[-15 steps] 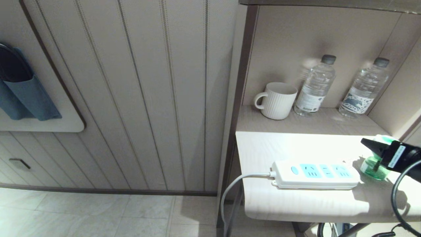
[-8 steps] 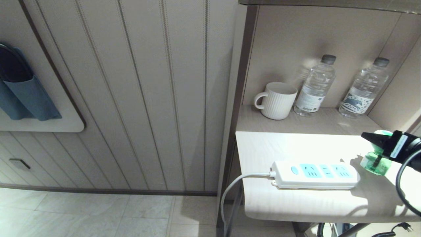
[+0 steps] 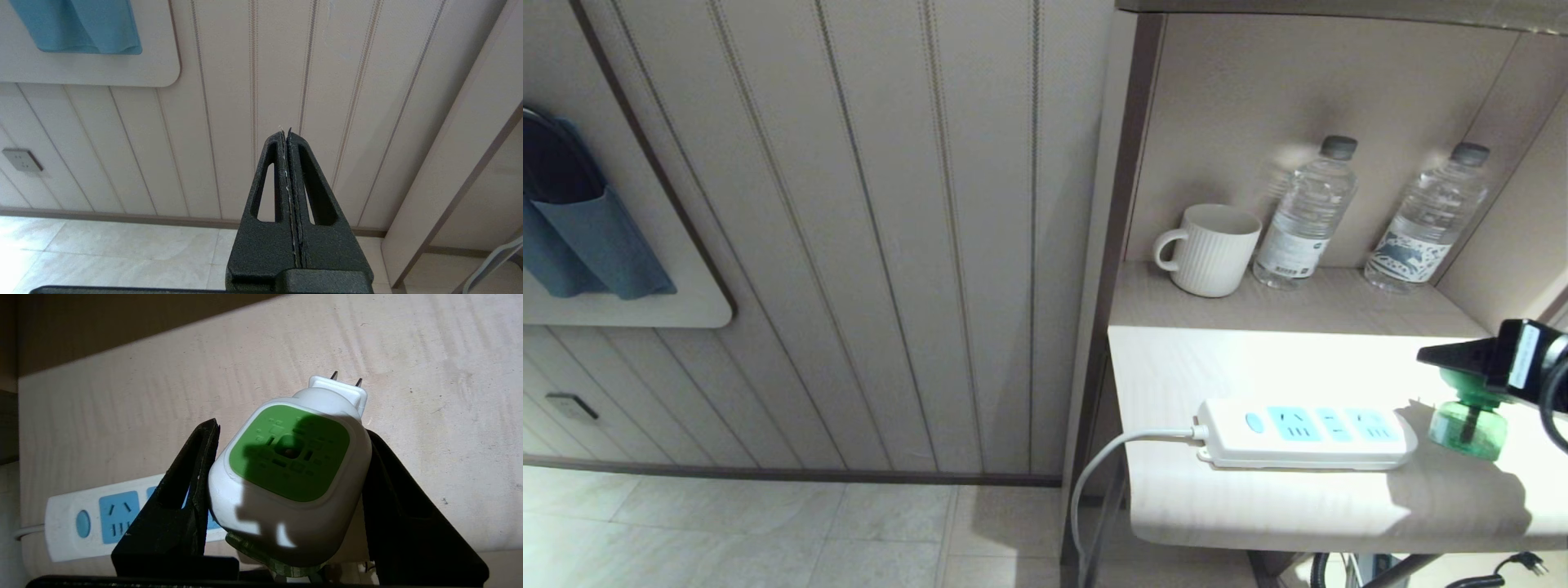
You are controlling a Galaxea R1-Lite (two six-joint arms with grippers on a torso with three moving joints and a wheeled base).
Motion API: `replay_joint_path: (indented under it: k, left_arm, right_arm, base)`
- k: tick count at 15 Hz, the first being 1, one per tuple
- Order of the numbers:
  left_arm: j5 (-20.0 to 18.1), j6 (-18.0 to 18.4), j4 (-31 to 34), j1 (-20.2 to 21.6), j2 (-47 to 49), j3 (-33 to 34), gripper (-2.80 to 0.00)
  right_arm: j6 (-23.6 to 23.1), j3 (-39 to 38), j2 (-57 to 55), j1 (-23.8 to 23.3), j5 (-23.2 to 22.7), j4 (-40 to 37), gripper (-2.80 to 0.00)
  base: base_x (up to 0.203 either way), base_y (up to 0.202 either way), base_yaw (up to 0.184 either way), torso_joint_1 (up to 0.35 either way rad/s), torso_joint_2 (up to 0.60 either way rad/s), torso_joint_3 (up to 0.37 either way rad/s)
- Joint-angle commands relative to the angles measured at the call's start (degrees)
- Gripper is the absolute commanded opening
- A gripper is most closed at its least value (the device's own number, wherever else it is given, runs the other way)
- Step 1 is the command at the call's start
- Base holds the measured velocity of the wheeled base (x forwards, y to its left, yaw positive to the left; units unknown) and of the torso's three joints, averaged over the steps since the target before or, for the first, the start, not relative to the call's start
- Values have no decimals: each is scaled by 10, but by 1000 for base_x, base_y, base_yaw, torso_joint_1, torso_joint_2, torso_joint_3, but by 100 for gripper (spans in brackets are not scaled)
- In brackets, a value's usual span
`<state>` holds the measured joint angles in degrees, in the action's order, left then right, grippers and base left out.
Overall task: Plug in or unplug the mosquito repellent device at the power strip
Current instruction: Insert the plug into the socket
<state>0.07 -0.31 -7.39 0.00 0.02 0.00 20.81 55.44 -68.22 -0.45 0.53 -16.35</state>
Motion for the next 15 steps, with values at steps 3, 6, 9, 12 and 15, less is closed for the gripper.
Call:
replay_joint_path:
  k: [3, 6, 9, 12, 15]
  left_arm:
    - [0, 0, -1, 0, 0, 0, -280]
    - [0, 0, -1, 0, 0, 0, -280]
    - [0, 0, -1, 0, 0, 0, -280]
    - [0, 0, -1, 0, 0, 0, -280]
    - [0, 0, -1, 0, 0, 0, -280]
  right_arm:
    - [-1, 79, 6, 1, -61, -117, -280]
    - [-46, 199, -2, -3, -125, -288, -280]
    - [-78, 256, -13, -3, -147, -367, -280]
    - [-79, 306, -37, -3, -208, -431, -280]
    - [-78, 340, -79, -5, -246, -479, -280]
  base:
    - [0, 0, 0, 0, 0, 0]
    - [0, 0, 0, 0, 0, 0]
    - [0, 0, 0, 0, 0, 0]
    - [0, 0, 0, 0, 0, 0]
    - [0, 0, 0, 0, 0, 0]
